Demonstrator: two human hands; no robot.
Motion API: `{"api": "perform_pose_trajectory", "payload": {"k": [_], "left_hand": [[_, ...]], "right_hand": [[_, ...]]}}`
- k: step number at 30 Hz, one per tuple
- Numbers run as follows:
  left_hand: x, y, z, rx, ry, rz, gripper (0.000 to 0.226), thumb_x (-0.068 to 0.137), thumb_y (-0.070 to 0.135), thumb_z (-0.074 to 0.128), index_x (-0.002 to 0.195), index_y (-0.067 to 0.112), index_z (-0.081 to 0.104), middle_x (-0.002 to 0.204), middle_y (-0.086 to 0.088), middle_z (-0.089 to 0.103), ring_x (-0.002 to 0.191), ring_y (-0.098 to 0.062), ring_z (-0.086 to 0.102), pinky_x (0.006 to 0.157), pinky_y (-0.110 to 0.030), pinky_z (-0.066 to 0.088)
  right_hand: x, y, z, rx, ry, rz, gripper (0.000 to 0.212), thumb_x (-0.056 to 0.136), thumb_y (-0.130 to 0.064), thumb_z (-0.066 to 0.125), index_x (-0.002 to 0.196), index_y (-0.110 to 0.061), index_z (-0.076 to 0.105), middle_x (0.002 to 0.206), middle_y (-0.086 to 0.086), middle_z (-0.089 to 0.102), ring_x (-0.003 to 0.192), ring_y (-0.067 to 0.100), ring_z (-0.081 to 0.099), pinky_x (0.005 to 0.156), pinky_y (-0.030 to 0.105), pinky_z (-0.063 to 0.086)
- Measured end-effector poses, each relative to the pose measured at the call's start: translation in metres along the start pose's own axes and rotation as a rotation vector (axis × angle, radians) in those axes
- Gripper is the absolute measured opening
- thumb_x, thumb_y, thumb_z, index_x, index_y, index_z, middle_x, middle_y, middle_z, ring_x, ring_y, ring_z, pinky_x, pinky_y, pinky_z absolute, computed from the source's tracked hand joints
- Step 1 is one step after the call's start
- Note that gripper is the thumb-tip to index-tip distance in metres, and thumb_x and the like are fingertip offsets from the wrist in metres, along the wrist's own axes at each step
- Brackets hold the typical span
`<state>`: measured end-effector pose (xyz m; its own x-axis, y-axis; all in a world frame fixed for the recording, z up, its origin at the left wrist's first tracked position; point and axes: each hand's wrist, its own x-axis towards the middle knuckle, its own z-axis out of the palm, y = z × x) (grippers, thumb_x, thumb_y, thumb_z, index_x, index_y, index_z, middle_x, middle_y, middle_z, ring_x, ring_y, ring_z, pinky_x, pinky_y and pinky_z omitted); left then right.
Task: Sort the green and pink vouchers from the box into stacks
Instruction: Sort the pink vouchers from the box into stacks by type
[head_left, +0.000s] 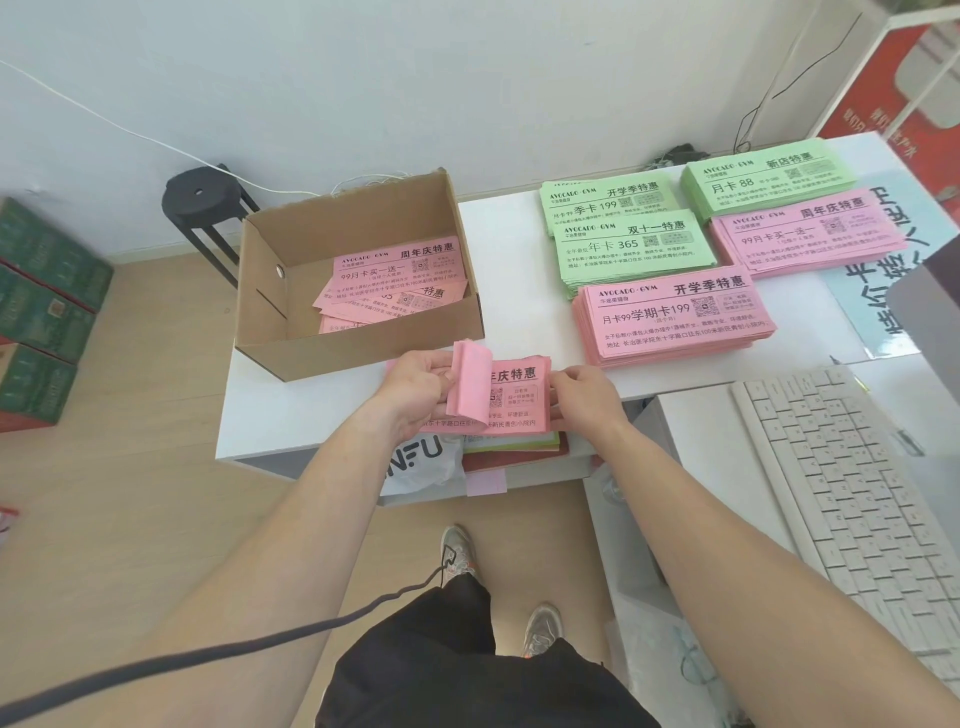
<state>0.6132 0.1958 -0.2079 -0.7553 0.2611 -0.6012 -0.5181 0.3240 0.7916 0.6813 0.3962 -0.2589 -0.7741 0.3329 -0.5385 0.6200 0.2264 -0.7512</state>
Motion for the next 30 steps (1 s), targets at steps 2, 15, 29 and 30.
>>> {"api": "perform_pose_trajectory", "payload": {"k": [2, 15, 29, 30], "left_hand": [[0.0009, -0.0003, -0.0003, 0.008, 0.001, -0.004, 0.033, 0.105, -0.003, 0.039, 0.128, 0.004, 0.063, 0.120, -0.018, 0.070, 0.110, -0.032, 0.069, 0.090, -0.048, 0.059], [0.0011, 0.0008, 0.0028, 0.002, -0.008, -0.001, 0.034, 0.106, -0.004, 0.038, 0.127, 0.002, 0.063, 0.120, -0.018, 0.069, 0.101, -0.026, 0.071, 0.082, -0.040, 0.062], [-0.0023, 0.0040, 0.0061, -0.019, -0.026, -0.013, 0.038, 0.103, -0.010, 0.035, 0.120, 0.006, 0.065, 0.112, -0.015, 0.073, 0.097, -0.024, 0.073, 0.076, -0.036, 0.063], [-0.0026, 0.0044, 0.0064, -0.024, -0.025, -0.014, 0.038, 0.103, -0.010, 0.035, 0.119, 0.007, 0.066, 0.112, -0.016, 0.073, 0.098, -0.024, 0.073, 0.076, -0.036, 0.063]], "right_hand": [[0.0008, 0.0004, 0.0002, -0.005, 0.003, -0.001, 0.043, 0.094, -0.032, 0.043, 0.096, 0.002, 0.068, 0.088, 0.010, 0.076, 0.084, 0.031, 0.074, 0.084, 0.051, 0.059], [0.0013, 0.0002, -0.0009, -0.035, -0.005, -0.001, 0.044, 0.096, -0.032, 0.043, 0.102, 0.004, 0.067, 0.091, 0.012, 0.076, 0.084, 0.030, 0.075, 0.084, 0.052, 0.060], [0.0033, 0.0003, -0.0013, -0.015, -0.021, 0.013, 0.046, 0.092, -0.032, 0.043, 0.101, 0.008, 0.063, 0.087, 0.013, 0.076, 0.085, 0.035, 0.074, 0.082, 0.058, 0.059], [0.0032, 0.0001, -0.0012, -0.018, -0.023, 0.011, 0.045, 0.093, -0.032, 0.043, 0.101, 0.008, 0.064, 0.087, 0.011, 0.077, 0.085, 0.033, 0.075, 0.082, 0.057, 0.060]]}}
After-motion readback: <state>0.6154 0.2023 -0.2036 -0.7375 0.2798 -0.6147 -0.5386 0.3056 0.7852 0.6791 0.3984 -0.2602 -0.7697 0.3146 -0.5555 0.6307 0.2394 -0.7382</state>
